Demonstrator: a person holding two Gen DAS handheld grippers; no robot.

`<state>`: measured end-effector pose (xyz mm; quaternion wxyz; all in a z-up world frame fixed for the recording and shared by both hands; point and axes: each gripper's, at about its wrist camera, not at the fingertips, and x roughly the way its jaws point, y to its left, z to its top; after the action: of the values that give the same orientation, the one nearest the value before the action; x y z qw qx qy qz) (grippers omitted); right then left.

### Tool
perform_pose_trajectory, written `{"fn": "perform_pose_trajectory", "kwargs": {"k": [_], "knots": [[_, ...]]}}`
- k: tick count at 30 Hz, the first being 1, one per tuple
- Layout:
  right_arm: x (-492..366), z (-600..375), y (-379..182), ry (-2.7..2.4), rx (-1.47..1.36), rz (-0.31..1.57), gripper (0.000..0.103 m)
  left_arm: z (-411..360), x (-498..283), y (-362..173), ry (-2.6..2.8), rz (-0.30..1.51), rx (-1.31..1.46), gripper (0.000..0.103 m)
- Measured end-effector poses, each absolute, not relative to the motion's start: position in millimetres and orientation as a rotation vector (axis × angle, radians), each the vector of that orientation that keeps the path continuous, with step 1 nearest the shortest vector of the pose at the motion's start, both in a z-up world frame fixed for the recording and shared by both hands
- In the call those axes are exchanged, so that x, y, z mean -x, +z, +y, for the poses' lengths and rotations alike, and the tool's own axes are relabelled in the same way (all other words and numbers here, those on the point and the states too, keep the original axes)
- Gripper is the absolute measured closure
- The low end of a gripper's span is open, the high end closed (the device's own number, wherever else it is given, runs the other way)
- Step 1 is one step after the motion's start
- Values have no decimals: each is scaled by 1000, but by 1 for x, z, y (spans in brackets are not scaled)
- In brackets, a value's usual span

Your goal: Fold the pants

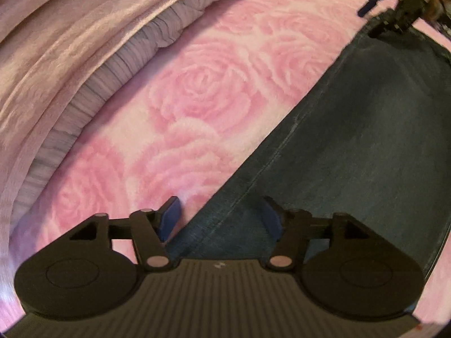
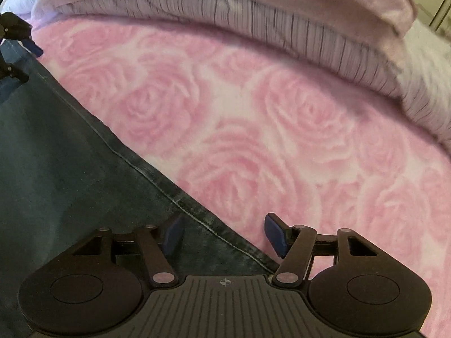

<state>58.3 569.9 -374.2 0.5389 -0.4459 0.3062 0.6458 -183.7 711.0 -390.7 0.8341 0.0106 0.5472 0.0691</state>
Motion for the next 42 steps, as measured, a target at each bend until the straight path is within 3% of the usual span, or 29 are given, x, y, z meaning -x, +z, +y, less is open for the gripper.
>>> {"fn": "perform_pose_trajectory", "kwargs": {"k": [3, 4, 5, 7, 10, 14, 20, 25, 28, 32, 34, 35, 37, 38, 42], "knots": [[-66, 574, -378, 1525, 1014, 795, 44, 708, 178, -396, 140, 1178, -52, 37], [-63, 573, -377, 1528, 1023, 785, 58, 707, 177, -397, 149, 1180, -51, 40], [-59, 570, -375, 1563, 1031, 783, 82, 705, 178, -396, 156, 1177, -52, 43], [-43, 564, -371, 1585, 1087, 713, 97, 695, 183, -393, 156, 1161, -51, 73], [-21, 546, -367, 1566, 1159, 546, 99, 671, 188, -387, 207, 1156, -137, 101], [-6, 503, -339, 1530, 1079, 341, 100, 631, 209, -358, 379, 1056, -208, 101], [45, 368, -286, 1524, 1064, -60, 100, 507, 285, -292, 641, 894, -213, 101], [82, 237, -265, 1552, 1046, -155, 100, 378, 360, -269, 785, 873, -81, 102], [103, 168, -278, 1589, 1112, -95, 98, 312, 391, -282, 858, 928, 58, 101], [123, 112, -330, 1516, 1364, 151, 77, 261, 413, -328, 918, 1110, 316, 95], [114, 104, -337, 1460, 1336, 326, 66, 249, 422, -331, 929, 1113, 416, 92], [101, 102, -331, 1410, 1239, 438, 58, 247, 426, -326, 933, 1084, 445, 92], [65, 104, -314, 1306, 952, 660, 54, 252, 432, -313, 956, 1006, 509, 75], [38, 105, -305, 1226, 743, 790, 54, 259, 436, -308, 973, 958, 554, 72], [-50, 92, -304, 965, 12, 1147, 54, 293, 456, -305, 1038, 773, 806, 68]]}}
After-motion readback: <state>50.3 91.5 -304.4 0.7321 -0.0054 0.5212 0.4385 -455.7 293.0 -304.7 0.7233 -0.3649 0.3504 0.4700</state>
